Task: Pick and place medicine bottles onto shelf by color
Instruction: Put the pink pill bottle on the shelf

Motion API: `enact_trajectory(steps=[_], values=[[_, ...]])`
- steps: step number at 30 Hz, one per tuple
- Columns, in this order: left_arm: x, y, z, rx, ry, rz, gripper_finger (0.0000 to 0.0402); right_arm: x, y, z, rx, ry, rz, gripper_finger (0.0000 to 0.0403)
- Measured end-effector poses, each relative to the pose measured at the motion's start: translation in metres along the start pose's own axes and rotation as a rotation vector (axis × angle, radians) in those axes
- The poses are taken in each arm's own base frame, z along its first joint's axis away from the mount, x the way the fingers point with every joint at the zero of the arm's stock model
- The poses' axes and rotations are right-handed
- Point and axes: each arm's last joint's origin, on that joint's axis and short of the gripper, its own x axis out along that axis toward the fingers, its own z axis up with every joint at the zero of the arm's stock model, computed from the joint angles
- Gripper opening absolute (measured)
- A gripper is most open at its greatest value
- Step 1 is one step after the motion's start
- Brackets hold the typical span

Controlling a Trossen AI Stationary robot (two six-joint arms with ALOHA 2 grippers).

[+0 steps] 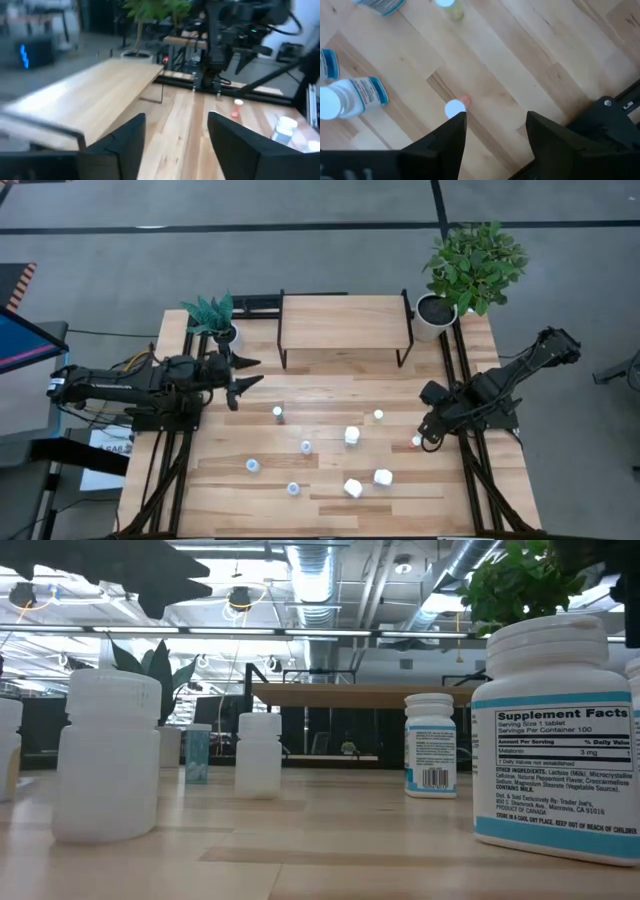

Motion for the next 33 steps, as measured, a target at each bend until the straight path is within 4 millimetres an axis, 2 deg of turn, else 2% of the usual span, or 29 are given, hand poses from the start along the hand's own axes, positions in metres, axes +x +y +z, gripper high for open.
enact_trajectory(steps=[4,6,12,16,21,24,28,33], values=[[0.003,0.000,0.007,-0.137,0.049,0.018,0.0254,0.001,0.000,0.004,0.035,-0.007,0.010,0.0219],[0.005,-0.001,0.009,-0.139,0.080,-0.005,0.0274,0.001,0.002,0.006,0.080,-0.016,0.031,0.0218],[0.006,-0.012,0.007,0.175,0.308,-0.180,0.0292,0.000,0.008,0.008,0.104,-0.033,0.089,0.0217],[0.012,-0.022,0.025,0.277,0.487,-0.093,0.0292,0.000,0.010,0.005,0.087,-0.031,0.108,0.0216],[0.036,-0.040,0.044,0.334,0.619,-0.020,0.0292,0.005,0.016,0.001,0.055,-0.014,0.075,0.0216],[0.051,-0.050,0.040,0.359,0.729,-0.033,0.0292,0.012,0.023,-0.001,0.035,0.003,0.029,0.0216],[0.068,-0.058,0.028,0.280,0.834,0.002,0.0292,0.026,0.033,-0.003,0.108,0.041,-0.044,0.0216],[0.075,-0.063,0.016,0.212,0.930,-0.044,0.0292,0.043,0.046,-0.006,0.211,0.136,-0.105,0.0216]])
